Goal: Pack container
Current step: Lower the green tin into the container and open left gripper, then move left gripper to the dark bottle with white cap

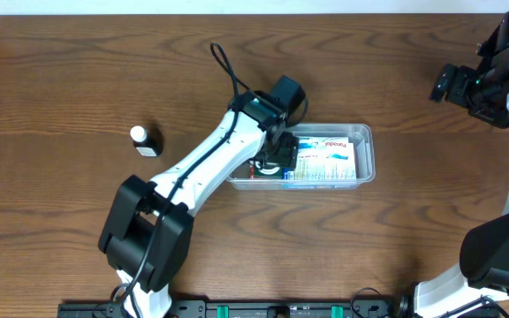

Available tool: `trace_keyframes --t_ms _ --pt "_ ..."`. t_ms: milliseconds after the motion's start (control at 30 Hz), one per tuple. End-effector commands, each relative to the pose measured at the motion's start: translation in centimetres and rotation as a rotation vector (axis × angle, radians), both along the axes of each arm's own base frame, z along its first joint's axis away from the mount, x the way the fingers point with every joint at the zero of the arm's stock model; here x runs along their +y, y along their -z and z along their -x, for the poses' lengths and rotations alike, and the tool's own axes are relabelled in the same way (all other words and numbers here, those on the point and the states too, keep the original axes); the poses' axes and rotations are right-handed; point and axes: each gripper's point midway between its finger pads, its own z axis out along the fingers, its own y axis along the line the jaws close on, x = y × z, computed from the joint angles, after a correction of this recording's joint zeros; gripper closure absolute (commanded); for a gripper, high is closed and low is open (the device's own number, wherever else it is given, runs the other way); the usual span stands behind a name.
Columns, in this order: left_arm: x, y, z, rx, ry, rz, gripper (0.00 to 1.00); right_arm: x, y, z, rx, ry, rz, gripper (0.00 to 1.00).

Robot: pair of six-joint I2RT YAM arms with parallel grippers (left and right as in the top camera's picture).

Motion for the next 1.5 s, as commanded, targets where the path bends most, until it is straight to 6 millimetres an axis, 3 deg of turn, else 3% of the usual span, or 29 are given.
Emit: trace_keyframes --t_ms 0,167,367,533,700,1033,1200,1300,1333,1367,1433,1467 --pt "-0.3 -4.2 -0.8 -0.091 0.049 0.039 0.17 -0.3 -0.8 0.0 -0.022 0.010 0.007 0.01" --pt "1.9 -7.9 -1.2 -0.148 0.039 0.062 0.12 -0.3 -0.8 0.0 -0.022 0.010 0.007 0.01" --pt "9.7 -11.1 -2.8 -0.196 -0.100 0.049 0.08 -0.3 -0.8 0.0 -0.022 0.009 0.007 0.01" --pt "16.8 -10.7 -4.2 -0.170 -0.239 0.006 0.05 -0.3 -0.8 0.0 -0.022 0.009 0.007 0.01" --pt "21.2 -9.2 -4.7 -0.118 -0.377 -0.013 0.05 -0.3 -0.8 0.0 -0.022 0.009 0.007 0.01" --pt "26.0 -6.1 -5.1 -0.024 -0.806 -0.059 0.06 -0.3 -0.8 0.0 -0.022 0.009 0.007 0.01" --pt "27.0 -5.6 -5.1 0.004 -1.097 -0.021 0.06 -0.3 -0.8 0.0 -0.022 0.009 0.007 0.01" --pt "26.9 -5.6 -5.1 0.013 -1.226 0.001 0.21 -0.3 -0.8 0.0 -0.022 0.009 0.007 0.01" --pt "26.9 -5.6 -5.0 0.018 -1.241 0.002 0.21 -0.3 -0.8 0.0 -0.022 0.009 0.007 0.01" --pt "26.9 -5.6 -4.9 0.020 -1.247 0.003 0.20 -0.3 -0.8 0.0 -0.022 0.009 0.007 0.01" --pt "26.9 -5.6 -4.9 0.018 -1.247 0.002 0.02 -0.3 -0.8 0.0 -0.022 0.009 0.007 0.01" --pt "27.0 -5.6 -4.9 0.014 -1.248 -0.005 0.02 -0.3 -0.8 0.0 -0.022 0.009 0.007 0.01"
